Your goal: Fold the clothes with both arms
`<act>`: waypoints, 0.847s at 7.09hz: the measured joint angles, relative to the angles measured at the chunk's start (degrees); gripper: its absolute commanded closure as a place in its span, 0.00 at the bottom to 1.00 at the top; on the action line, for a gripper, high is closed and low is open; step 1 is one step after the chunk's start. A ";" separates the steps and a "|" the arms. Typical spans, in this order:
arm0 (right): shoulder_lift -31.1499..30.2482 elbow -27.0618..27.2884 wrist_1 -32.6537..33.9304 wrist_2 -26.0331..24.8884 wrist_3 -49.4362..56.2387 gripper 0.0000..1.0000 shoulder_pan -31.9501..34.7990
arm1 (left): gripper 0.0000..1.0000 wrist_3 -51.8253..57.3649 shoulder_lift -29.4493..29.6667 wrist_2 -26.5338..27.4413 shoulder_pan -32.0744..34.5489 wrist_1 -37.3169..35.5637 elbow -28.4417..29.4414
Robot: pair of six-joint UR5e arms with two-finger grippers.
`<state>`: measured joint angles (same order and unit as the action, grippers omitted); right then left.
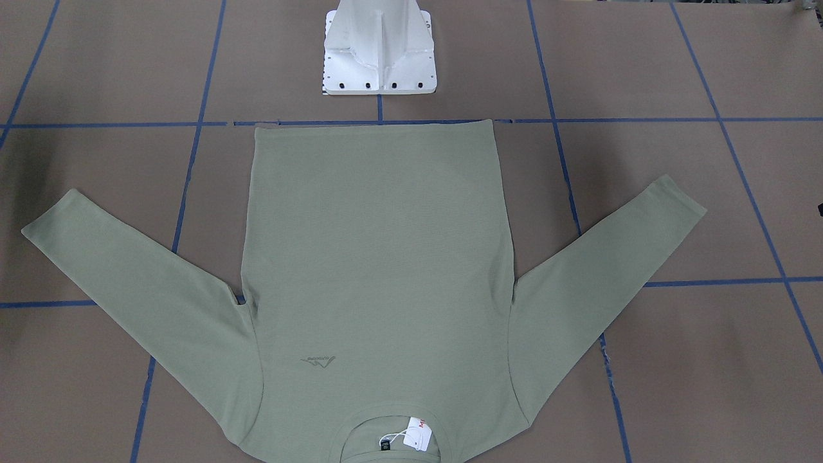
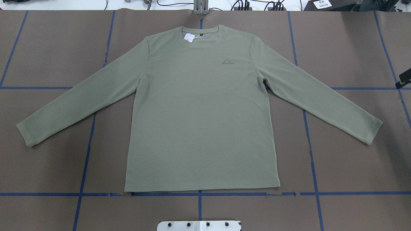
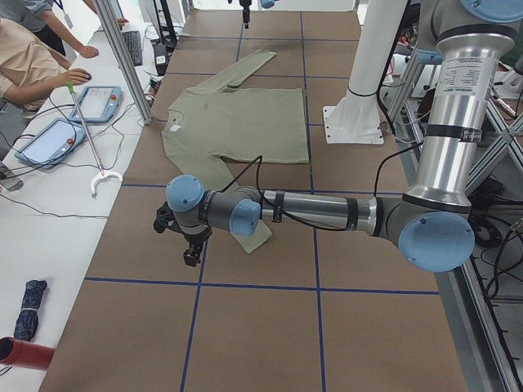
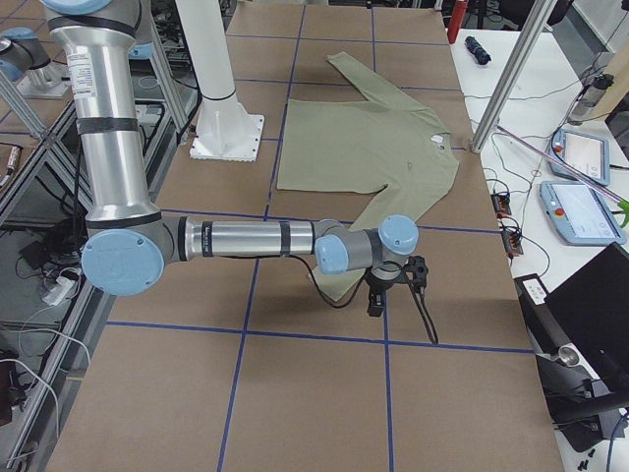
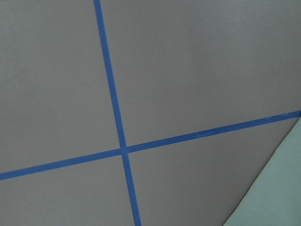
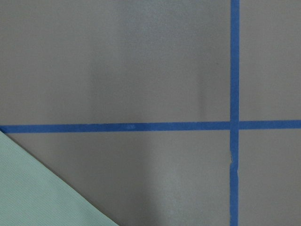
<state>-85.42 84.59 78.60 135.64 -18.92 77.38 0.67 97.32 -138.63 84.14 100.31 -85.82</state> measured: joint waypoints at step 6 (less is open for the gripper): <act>-9.92 -2.21 -28.15 -0.20 -25.85 0.07 -9.14 | 0.00 0.03 1.76 -0.10 -2.60 3.23 1.33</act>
<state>-95.34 82.39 50.44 135.44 -44.76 68.24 0.69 99.08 -138.73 81.54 103.53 -84.49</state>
